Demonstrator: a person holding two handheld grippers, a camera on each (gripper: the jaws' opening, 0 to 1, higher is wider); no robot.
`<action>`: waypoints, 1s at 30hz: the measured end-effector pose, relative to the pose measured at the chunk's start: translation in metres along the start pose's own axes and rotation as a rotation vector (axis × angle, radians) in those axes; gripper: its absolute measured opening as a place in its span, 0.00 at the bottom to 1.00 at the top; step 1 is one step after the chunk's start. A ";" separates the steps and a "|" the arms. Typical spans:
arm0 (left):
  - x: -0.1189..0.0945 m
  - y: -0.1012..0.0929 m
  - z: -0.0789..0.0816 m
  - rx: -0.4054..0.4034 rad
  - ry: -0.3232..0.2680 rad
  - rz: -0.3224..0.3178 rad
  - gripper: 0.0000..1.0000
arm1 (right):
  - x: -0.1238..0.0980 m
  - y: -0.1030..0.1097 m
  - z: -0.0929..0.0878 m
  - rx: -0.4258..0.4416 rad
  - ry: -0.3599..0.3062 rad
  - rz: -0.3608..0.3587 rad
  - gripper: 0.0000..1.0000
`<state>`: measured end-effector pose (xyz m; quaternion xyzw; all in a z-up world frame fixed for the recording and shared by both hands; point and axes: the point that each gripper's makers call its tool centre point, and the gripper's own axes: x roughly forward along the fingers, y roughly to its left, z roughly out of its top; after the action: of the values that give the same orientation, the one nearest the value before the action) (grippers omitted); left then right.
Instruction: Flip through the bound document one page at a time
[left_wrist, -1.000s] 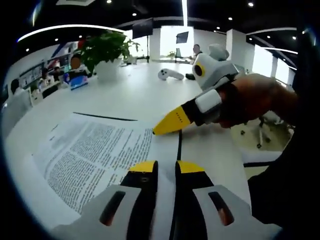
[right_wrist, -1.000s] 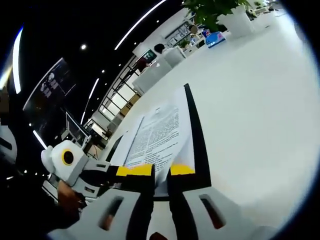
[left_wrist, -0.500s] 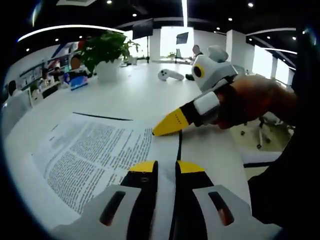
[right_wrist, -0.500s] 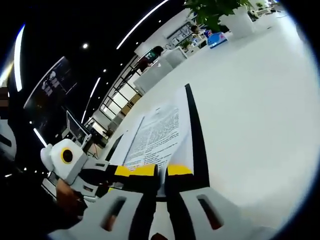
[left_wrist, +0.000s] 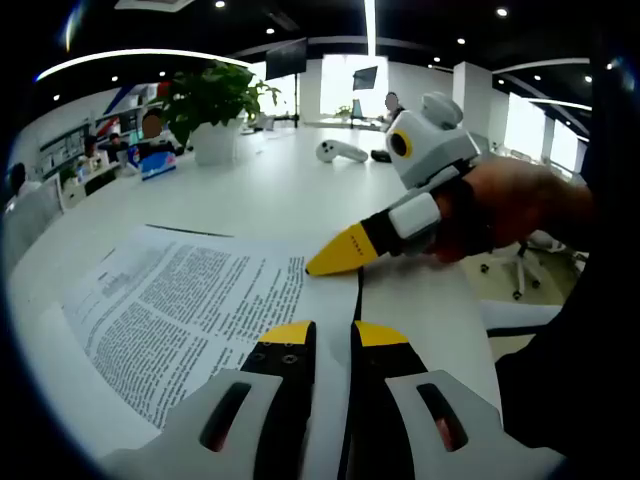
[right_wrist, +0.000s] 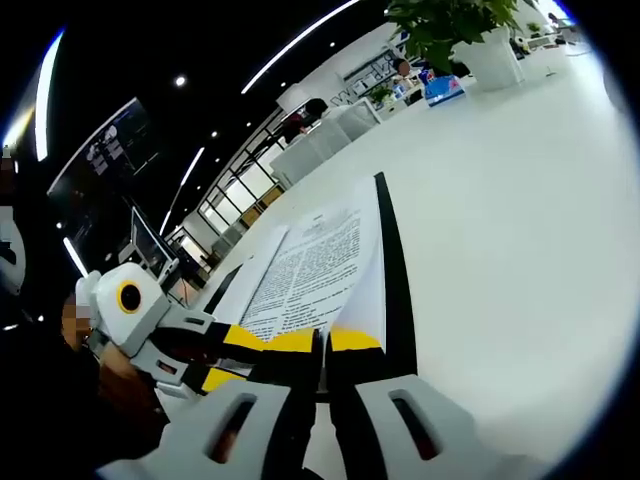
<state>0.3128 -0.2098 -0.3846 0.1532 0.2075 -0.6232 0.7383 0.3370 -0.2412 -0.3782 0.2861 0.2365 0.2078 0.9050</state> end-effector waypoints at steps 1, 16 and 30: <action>0.000 0.000 0.000 0.000 0.000 0.001 0.17 | 0.000 0.000 0.000 -0.009 -0.001 0.000 0.03; 0.000 0.000 0.001 -0.008 -0.018 -0.002 0.17 | -0.001 -0.001 0.000 -0.021 -0.006 -0.017 0.02; -0.009 -0.005 0.001 -0.047 -0.003 -0.015 0.24 | -0.001 -0.004 0.003 0.033 -0.030 -0.019 0.02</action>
<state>0.3070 -0.2039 -0.3790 0.1332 0.2221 -0.6238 0.7375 0.3382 -0.2461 -0.3783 0.3019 0.2292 0.1910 0.9055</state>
